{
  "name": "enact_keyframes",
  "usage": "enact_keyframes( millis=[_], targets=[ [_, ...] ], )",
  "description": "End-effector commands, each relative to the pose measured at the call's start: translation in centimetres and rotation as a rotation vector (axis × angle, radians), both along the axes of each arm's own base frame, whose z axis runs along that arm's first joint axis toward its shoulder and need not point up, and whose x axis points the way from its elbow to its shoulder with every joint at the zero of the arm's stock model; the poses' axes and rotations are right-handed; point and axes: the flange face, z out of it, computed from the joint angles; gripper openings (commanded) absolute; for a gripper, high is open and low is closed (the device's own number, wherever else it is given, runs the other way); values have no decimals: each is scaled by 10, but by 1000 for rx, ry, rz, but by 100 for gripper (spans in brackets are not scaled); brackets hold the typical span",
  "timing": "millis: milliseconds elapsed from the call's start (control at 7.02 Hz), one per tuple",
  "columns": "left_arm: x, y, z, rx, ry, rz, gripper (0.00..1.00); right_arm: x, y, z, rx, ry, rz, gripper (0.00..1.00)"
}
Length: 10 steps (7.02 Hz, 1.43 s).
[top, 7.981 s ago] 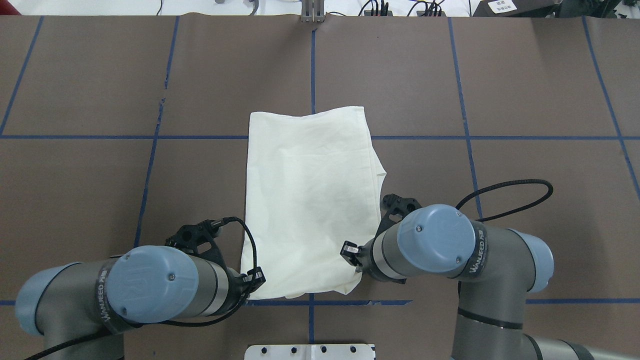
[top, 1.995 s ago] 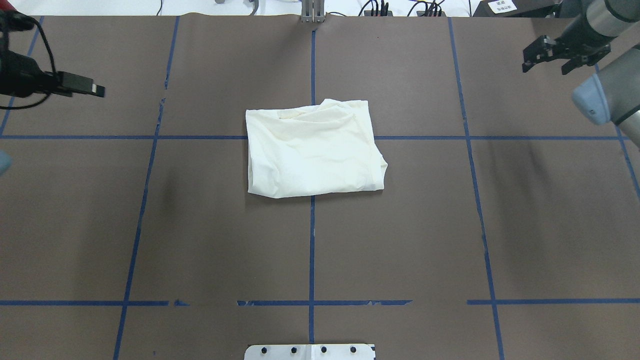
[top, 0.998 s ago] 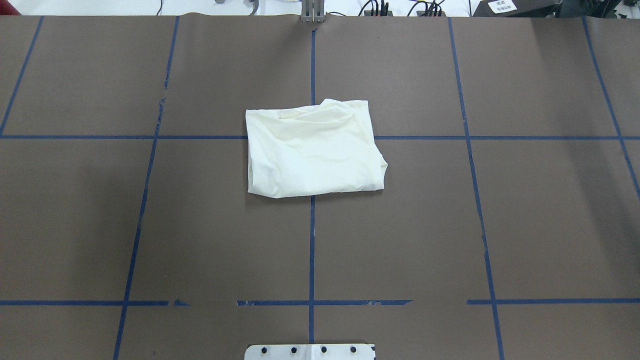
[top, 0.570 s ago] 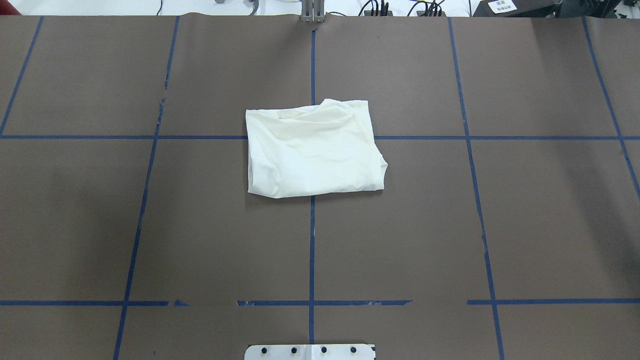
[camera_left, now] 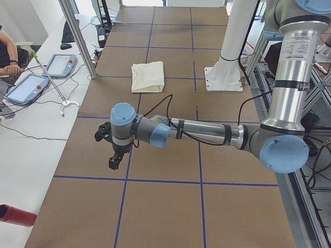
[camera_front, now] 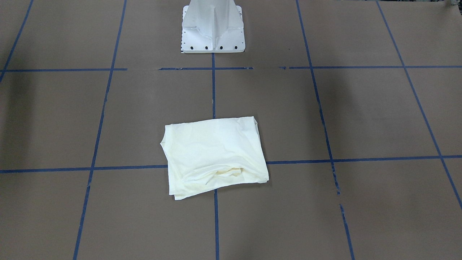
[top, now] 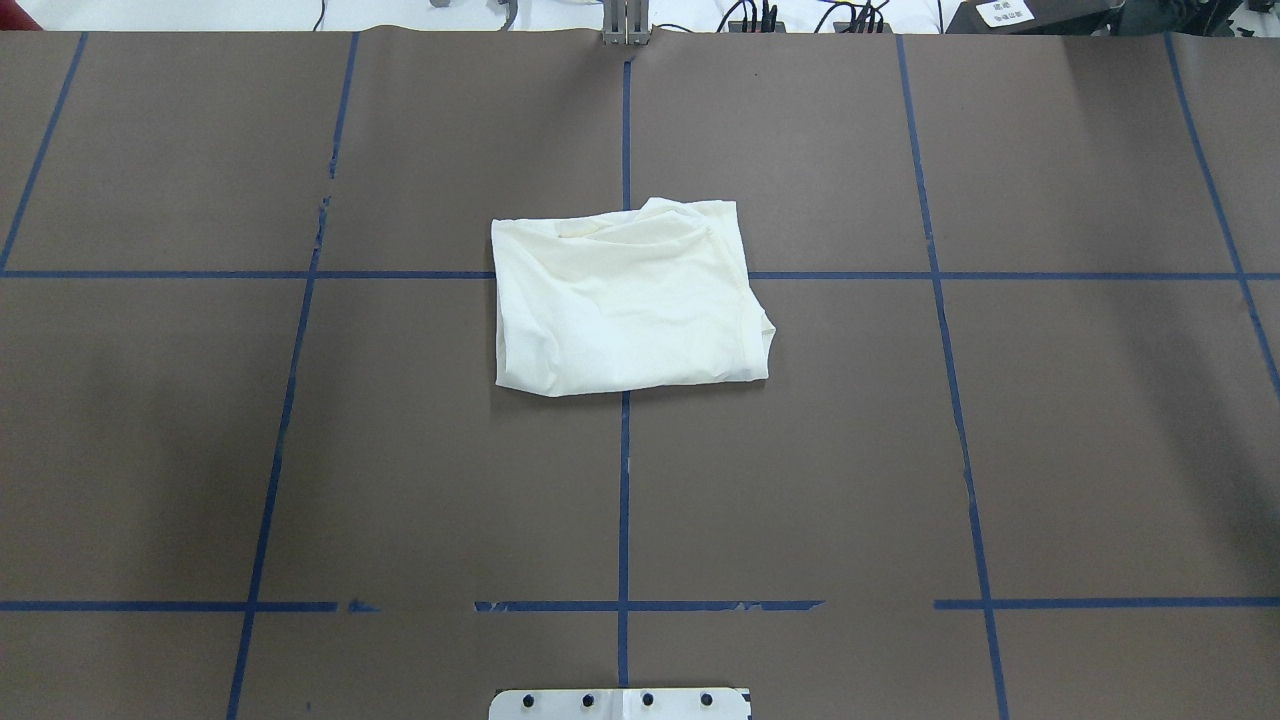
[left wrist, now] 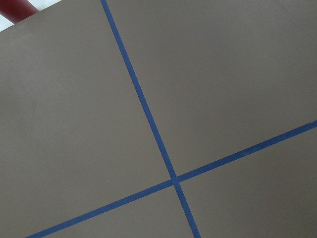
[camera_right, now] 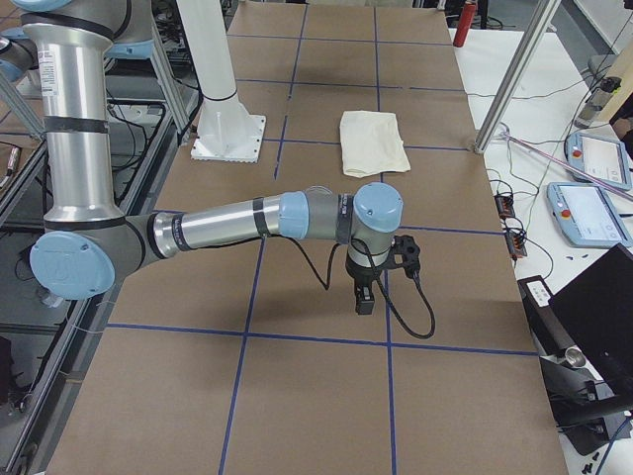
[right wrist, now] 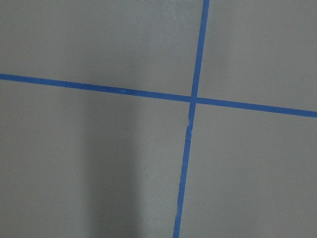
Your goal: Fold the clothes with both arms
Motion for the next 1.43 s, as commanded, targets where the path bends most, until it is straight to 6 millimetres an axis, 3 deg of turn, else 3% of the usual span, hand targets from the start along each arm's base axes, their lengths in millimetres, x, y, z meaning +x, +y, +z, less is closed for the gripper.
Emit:
enact_keyframes(
  millis=[0, 285, 570, 998, 1283],
  targets=[
    [-3, 27, 10, -5, -4, -17, 100, -2, 12, 15, -54, -24, 24, 100],
    [-15, 40, 13, -13, -8, -32, 100, -2, 9, 17, -53, -23, 23, 100],
    [-16, 60, 33, -51, -8, -29, 100, -2, 2, 17, -53, -24, 21, 100],
    [-16, 63, 42, 8, -41, 87, 100, -2, 0, 16, -52, -24, 24, 100],
    [-16, 64, 46, -94, -13, -13, 100, -2, 1, 15, -68, -25, 42, 100]
  ],
)
